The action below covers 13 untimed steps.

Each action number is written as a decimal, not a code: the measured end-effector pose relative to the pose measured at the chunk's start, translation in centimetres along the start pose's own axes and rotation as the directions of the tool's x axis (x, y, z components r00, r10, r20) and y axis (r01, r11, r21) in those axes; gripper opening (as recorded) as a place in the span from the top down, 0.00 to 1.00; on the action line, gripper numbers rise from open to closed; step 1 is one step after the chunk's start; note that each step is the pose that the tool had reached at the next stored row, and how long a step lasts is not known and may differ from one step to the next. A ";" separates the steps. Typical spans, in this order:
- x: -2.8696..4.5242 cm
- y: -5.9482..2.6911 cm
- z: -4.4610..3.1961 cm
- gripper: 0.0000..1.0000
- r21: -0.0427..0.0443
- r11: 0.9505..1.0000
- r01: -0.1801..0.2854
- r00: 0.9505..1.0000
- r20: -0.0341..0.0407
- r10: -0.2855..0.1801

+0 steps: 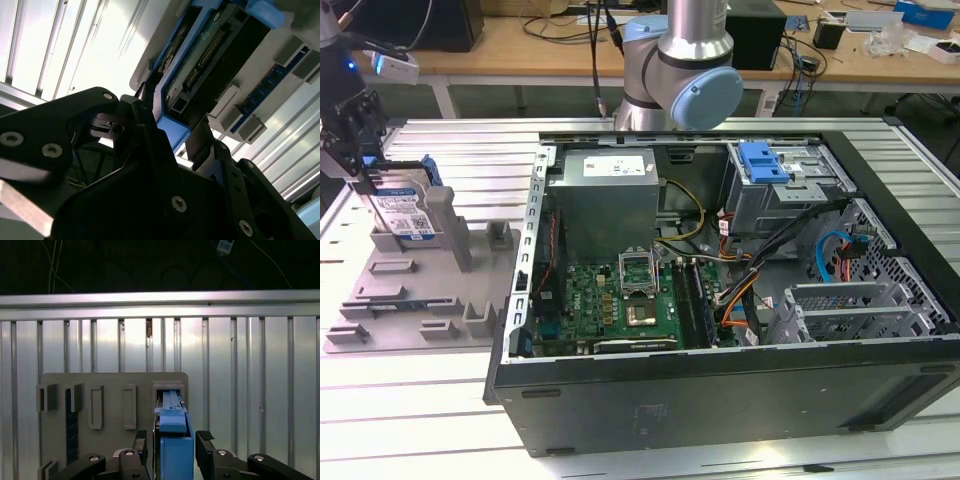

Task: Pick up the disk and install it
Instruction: 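Pick up the disk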

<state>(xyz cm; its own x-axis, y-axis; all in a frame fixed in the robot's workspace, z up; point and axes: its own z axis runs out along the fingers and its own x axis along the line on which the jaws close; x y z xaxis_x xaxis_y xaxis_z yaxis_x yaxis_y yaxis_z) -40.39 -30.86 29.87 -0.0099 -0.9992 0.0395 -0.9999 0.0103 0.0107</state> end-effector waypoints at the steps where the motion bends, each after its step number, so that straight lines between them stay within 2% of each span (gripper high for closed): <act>1: 0.00 0.00 0.00 0.49 0.000 1.000 0.000 1.000 0.000 0.000; 7: 0.00 0.00 0.00 0.50 0.000 1.000 0.000 1.000 0.000 0.000; 8: 0.00 0.00 0.00 0.58 0.000 1.000 0.000 1.000 0.000 0.000; 13: 0.00 0.00 0.00 0.58 0.000 1.000 0.000 1.000 0.000 0.000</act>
<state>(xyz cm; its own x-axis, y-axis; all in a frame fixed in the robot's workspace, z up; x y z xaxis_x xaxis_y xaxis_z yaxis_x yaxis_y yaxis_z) -40.39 -30.86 29.86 -0.0099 -0.9992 0.0394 -0.9999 0.0104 0.0106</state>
